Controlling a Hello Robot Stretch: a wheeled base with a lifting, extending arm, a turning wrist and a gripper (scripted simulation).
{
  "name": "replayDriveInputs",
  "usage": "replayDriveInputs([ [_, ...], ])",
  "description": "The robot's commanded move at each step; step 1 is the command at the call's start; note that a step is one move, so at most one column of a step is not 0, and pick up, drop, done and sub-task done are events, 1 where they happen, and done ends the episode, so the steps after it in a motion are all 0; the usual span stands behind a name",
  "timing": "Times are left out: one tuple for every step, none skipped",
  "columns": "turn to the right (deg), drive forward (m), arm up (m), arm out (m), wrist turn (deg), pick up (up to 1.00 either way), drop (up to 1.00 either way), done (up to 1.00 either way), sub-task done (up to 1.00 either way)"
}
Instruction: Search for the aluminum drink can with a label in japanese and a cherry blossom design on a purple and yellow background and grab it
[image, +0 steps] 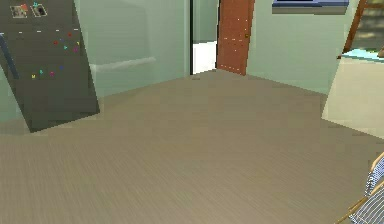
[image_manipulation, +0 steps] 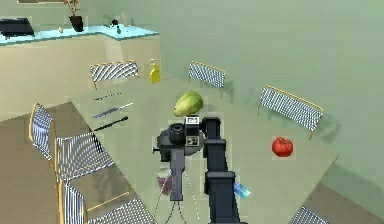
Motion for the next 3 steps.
replayDriveInputs([
  [0.0, 0.00, 0.00, 0.00, 45.0, 0.00, 0.00, 0.00, 0.00],
  [0.0, 0.00, 0.00, 0.00, 45.0, 0.00, 0.00, 0.00, 0.00],
  [0.0, 0.00, 0.00, 0.00, 45.0, 0.00, 0.00, 0.00, 0.00],
])
